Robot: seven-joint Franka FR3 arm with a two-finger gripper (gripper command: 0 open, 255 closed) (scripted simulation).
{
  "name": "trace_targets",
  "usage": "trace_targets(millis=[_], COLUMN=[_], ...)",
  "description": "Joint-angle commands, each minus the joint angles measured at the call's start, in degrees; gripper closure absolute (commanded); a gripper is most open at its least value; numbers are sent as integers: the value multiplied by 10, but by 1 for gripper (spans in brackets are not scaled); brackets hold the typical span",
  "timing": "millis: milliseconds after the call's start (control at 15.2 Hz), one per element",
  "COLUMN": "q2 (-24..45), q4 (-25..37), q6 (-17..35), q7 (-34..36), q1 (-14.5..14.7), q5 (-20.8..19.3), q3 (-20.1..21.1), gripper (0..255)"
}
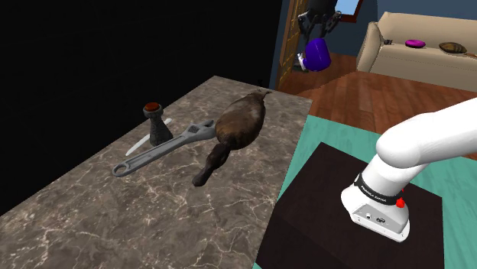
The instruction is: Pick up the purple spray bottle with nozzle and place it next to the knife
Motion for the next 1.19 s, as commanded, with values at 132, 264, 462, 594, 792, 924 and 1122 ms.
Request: trace_targets(millis=[132, 264, 462, 594, 792, 924, 1122], q2=[9, 14, 22, 28, 38, 46, 59], q4=[40, 59, 89, 109, 141, 163, 180], q6=[-30, -44, -65, -79, -101, -115, -121], q7=[-5, -9, -13, -16, -21, -24, -13], q1=[-2, -3, -4, -6, -7, -9, -8], q5=[0, 0, -1, -1, -2, -3, -2], q3=[1, 2, 2, 3, 4, 4, 15], gripper=[255, 255, 255, 255, 255, 255, 255])
